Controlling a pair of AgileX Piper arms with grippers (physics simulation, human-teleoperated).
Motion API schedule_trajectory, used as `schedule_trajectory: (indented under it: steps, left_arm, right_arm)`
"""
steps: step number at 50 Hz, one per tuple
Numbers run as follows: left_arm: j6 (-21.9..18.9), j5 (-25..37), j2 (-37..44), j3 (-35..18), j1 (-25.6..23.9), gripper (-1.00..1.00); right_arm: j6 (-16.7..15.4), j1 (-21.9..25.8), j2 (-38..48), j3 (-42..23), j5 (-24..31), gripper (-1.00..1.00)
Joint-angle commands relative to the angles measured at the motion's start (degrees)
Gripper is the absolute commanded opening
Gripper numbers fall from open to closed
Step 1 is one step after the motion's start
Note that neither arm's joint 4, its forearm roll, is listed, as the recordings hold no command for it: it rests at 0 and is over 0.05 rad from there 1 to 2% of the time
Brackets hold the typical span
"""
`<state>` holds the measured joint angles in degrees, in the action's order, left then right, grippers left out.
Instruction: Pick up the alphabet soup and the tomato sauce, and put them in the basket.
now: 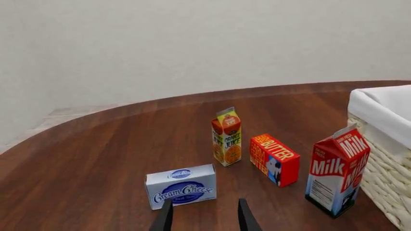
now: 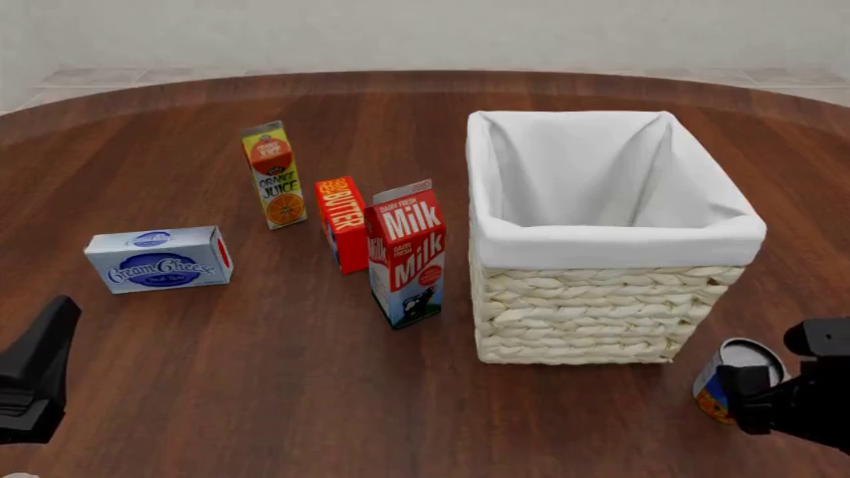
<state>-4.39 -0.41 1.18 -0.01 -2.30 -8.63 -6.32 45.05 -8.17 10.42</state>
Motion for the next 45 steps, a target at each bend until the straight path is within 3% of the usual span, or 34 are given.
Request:
schedule_trajectory:
  steps: [1, 9, 45]
  left_arm:
    - [-0.01, -0.27, 0.39, 0.00, 0.00, 1.00]
    - [-0.05, -0.40, 0.58, 0.00, 0.05, 1.00]
    - [-0.13, -0.62, 1.00, -0.05, 0.16, 1.00]
  right_arm:
    - [0.19, -0.05, 1.88, 0.72, -1.83, 1.00]
    - [1.48, 0.42, 2.34, 0.88, -1.82, 1.00]
    - [-0.15, -1.26, 11.02, 1.81, -9.07, 1.00]
